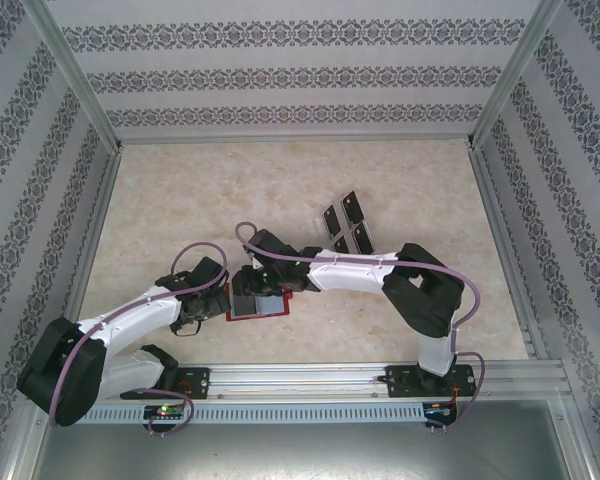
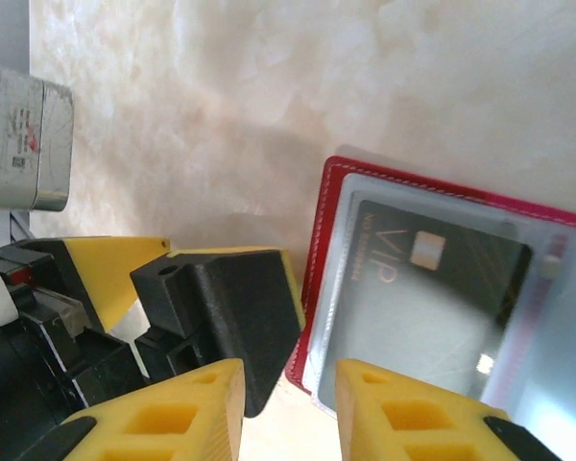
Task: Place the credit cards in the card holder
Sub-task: Flip over the card slot in the card holder.
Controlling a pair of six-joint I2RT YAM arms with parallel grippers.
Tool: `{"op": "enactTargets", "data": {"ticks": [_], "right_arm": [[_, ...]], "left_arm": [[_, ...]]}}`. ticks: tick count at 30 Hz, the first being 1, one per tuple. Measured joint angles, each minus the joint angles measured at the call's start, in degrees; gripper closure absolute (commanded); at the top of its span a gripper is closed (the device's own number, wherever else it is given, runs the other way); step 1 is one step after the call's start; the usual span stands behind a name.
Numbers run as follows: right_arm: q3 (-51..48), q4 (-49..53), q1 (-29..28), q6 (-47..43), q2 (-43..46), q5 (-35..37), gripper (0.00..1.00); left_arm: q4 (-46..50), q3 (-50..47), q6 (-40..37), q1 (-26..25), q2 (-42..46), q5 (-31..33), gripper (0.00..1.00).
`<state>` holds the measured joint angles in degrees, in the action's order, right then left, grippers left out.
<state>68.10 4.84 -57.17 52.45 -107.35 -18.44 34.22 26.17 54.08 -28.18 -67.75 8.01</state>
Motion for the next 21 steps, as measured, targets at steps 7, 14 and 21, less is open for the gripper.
{"op": "enactTargets", "data": {"ticks": [7,14,21], "right_arm": [[-9.0,1.4,2.9,-0.4,7.1,3.1,0.55],[-15.5,2.5,3.0,0.0,9.3,4.6,0.51],[-16.3,2.3,3.0,0.1,9.3,5.1,0.5]], "left_arm": [[0.0,0.0,0.0,0.0,0.0,0.0,0.0],[0.0,0.0,0.0,0.0,0.0,0.0,0.0],[0.0,0.0,0.0,0.0,0.0,0.0,0.0]]}}
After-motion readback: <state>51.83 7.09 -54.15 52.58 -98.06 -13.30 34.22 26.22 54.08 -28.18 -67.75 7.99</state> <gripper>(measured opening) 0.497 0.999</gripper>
